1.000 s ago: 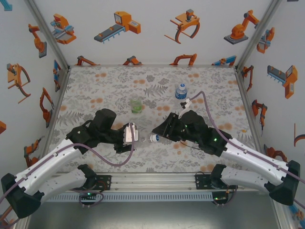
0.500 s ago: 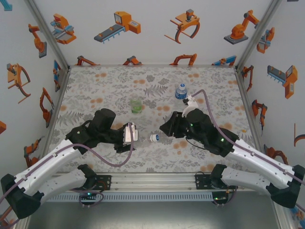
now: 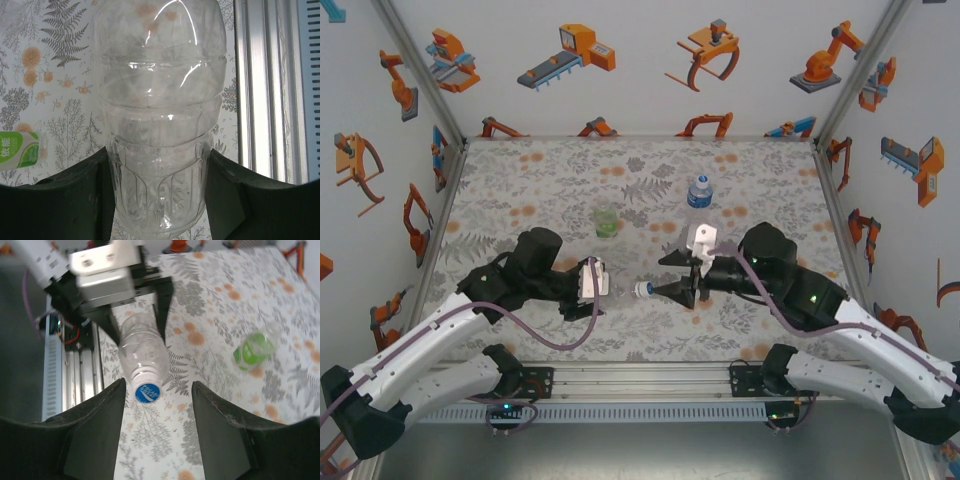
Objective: Screw on the bottle caps
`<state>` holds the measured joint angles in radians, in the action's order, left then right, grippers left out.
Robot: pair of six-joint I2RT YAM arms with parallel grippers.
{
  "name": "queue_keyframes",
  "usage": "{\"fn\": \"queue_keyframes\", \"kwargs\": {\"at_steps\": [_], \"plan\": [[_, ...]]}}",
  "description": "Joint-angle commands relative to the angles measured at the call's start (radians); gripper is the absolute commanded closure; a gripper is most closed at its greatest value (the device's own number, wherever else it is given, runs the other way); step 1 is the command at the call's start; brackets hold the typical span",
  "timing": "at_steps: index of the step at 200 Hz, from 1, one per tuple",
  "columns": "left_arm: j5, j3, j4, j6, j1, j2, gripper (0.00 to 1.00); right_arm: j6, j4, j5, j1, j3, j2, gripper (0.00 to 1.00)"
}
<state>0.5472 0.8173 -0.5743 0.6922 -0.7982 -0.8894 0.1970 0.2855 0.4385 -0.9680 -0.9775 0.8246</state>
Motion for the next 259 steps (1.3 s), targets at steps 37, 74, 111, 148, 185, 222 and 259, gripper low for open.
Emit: {"fn": "queue_keyframes", "kwargs": {"at_steps": [37,74,111,148,185,222,259], "plan": [[0.030,0.010,0.005,0.019,-0.003,0.020,1.00,0.248,-0.045,0.181,0.003,0.059,0.054,0.49],[0.033,0.010,0.006,0.021,-0.003,0.019,1.00,0.246,-0.078,0.106,0.002,0.102,0.050,0.54],[0.033,0.010,0.005,0.021,-0.003,0.018,1.00,0.232,-0.105,0.121,0.002,0.114,0.050,0.59],[0.034,0.010,0.005,0.021,-0.003,0.018,1.00,0.202,-0.138,0.136,0.002,0.124,0.056,0.61],[0.032,0.010,0.002,0.020,-0.003,0.020,1.00,0.143,-0.155,0.124,0.003,0.132,0.056,0.70],[0.033,0.011,0.002,0.021,-0.003,0.019,1.00,-0.227,-0.225,-0.080,0.002,0.158,0.061,0.82],[0.020,0.011,0.004,0.024,-0.003,0.026,1.00,-0.784,-0.210,-0.273,0.002,0.183,0.057,0.95]]}}
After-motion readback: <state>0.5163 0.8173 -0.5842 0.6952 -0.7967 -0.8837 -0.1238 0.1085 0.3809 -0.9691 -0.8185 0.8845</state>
